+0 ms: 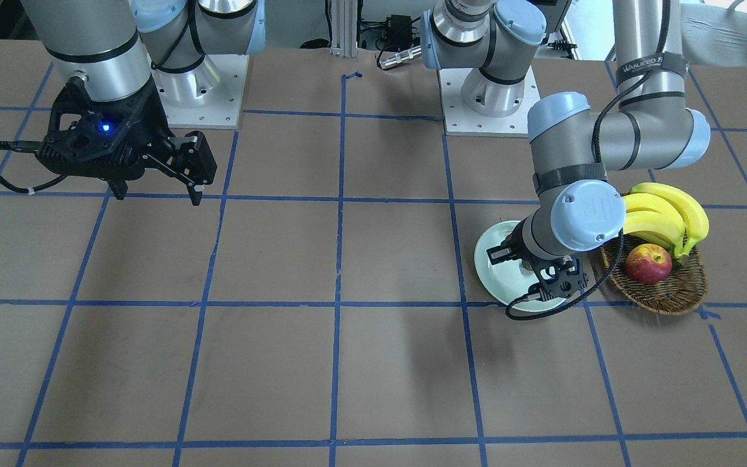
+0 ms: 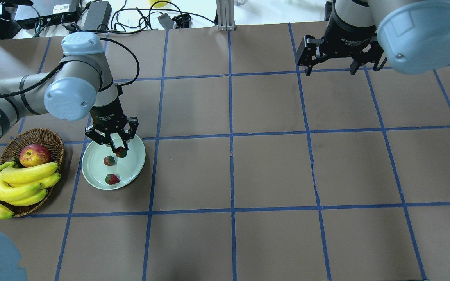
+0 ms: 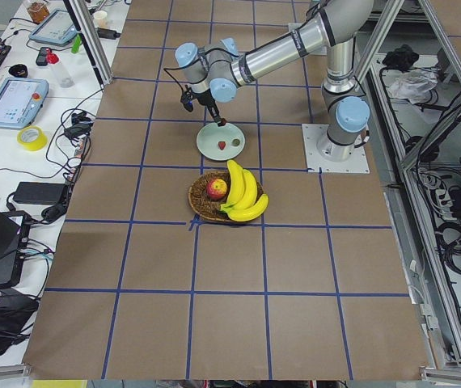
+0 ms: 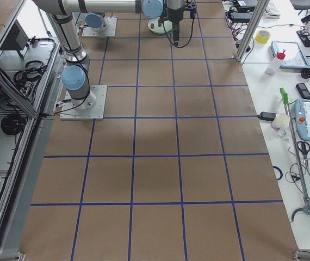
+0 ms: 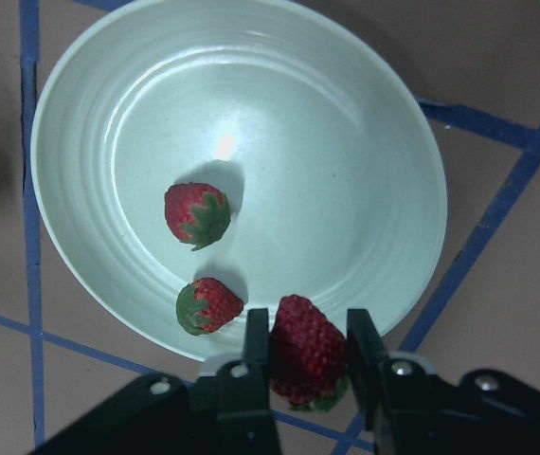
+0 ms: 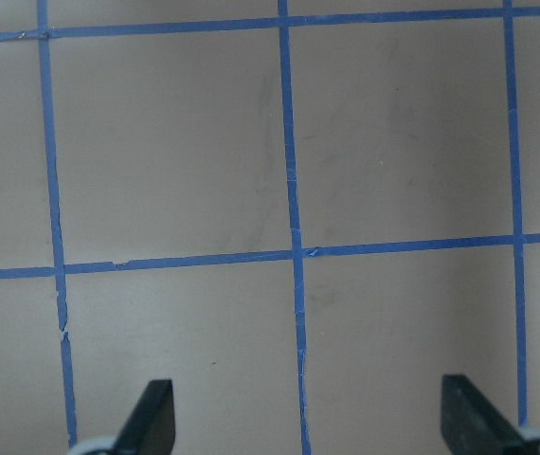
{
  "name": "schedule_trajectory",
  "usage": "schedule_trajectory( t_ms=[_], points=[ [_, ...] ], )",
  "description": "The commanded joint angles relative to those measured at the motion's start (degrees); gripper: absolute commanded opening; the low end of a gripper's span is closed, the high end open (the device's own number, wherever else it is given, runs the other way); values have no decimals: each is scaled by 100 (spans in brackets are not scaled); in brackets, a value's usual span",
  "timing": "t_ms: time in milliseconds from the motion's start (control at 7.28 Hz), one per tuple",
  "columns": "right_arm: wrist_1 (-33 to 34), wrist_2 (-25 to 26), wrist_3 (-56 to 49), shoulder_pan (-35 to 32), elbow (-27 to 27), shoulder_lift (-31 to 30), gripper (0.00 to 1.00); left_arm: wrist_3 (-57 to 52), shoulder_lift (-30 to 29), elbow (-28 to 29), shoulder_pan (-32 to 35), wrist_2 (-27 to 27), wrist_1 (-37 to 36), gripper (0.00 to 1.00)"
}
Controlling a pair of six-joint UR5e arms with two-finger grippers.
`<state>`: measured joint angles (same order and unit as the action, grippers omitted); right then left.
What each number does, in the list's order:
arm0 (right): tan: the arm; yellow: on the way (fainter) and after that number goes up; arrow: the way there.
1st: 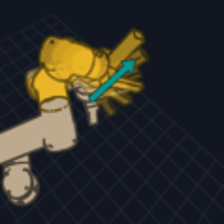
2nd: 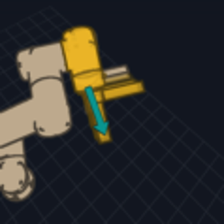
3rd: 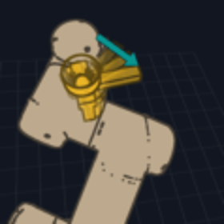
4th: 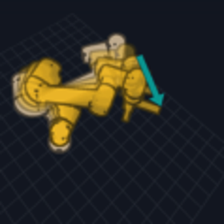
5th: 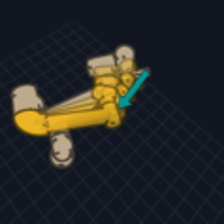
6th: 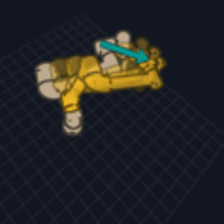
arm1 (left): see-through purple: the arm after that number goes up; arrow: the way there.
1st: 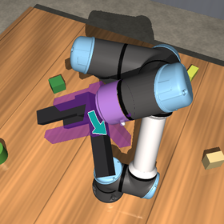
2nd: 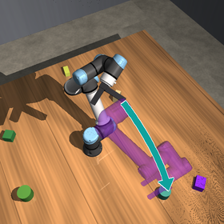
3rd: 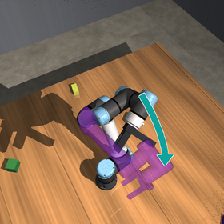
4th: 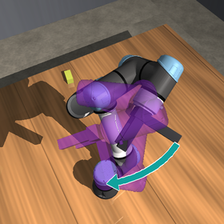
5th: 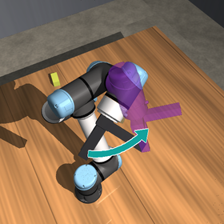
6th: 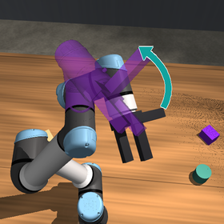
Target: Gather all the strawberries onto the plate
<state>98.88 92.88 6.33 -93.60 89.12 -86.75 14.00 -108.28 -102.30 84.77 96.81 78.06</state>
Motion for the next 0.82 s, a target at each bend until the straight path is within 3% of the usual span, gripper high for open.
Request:
schedule_trajectory(
  t_ms=[0,275,412,687],
  points=[
    [0,2,0,0,0,0,100,-21,157,131,4,-13,-36,100],
    [0,-6,0,0,0,0,100,23,299,691,144,-109,77,100],
    [0,-6,0,0,0,0,100,41,386,746,232,-606,87,100],
    [0,2,0,0,0,0,100,-447,641,930,277,-620,-9,100]
  ],
)
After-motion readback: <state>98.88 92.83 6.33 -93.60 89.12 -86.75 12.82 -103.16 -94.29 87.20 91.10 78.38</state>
